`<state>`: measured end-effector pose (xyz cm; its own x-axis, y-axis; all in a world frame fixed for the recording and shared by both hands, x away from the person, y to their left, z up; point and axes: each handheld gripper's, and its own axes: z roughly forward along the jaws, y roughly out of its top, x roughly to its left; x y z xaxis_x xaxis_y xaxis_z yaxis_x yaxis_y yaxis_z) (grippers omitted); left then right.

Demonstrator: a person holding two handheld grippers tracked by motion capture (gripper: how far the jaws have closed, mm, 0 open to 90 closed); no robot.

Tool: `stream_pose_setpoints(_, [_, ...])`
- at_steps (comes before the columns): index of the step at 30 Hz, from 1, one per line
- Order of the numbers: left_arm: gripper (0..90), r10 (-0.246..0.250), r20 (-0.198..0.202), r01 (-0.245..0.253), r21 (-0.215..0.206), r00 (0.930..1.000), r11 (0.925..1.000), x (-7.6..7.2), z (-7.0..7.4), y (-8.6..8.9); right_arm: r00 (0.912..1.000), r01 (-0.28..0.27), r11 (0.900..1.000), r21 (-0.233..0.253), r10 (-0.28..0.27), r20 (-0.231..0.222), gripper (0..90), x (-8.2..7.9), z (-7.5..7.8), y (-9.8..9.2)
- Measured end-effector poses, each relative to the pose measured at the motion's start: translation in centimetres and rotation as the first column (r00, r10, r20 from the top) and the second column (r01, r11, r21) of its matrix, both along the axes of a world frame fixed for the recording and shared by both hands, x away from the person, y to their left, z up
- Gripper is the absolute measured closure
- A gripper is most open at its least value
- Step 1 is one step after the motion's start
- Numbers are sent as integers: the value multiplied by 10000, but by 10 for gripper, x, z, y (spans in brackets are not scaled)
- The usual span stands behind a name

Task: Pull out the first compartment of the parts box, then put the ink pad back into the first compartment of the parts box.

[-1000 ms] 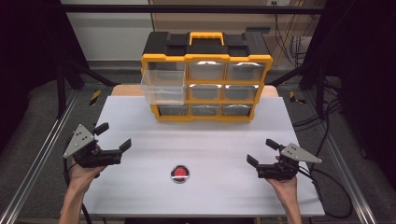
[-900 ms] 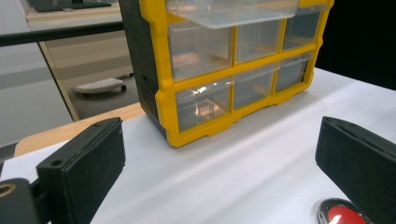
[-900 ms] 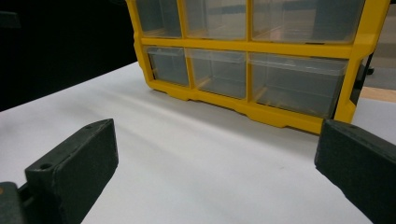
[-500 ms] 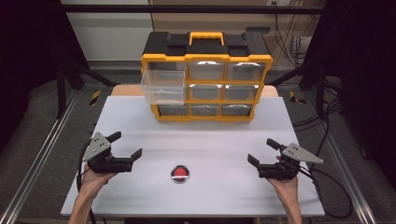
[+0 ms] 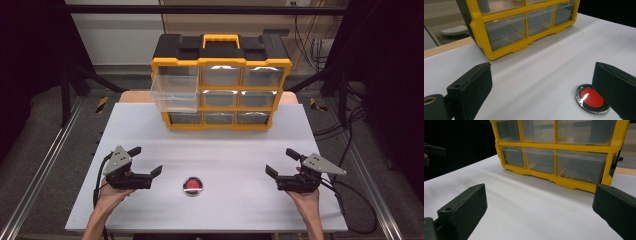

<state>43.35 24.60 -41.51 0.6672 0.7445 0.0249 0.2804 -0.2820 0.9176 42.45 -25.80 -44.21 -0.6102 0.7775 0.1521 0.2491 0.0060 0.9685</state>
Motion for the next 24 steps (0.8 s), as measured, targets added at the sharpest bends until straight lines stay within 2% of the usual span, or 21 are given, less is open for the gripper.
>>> stream_pose_setpoints(4, [16, -191, 12, 191, -197, 9998, 9996, 0, -2, -6, 10000, -2, 10000, 21, 2, 1, 3, 0, 0, 0])
stream_pose_setpoints(5, [16, -321, -123, 319, -166, 9994, 9994, -1, -3, -10, 10000, -7, 10000, 21, 7, 3, 3, 0, 0, 0])
stream_pose_setpoints(12, [9, -620, -540, 661, 773, 9966, 9948, -2, -6, -30, 10000, 3, 10000, 61, -3, 20, 3, -1, 1, -1])
stream_pose_setpoints(24, [9, -886, -1214, 1032, 1193, 9886, 9875, 0, -21, -55, 10000, 11, 10000, 49, -11, 2, 3, -1, 1, -2])
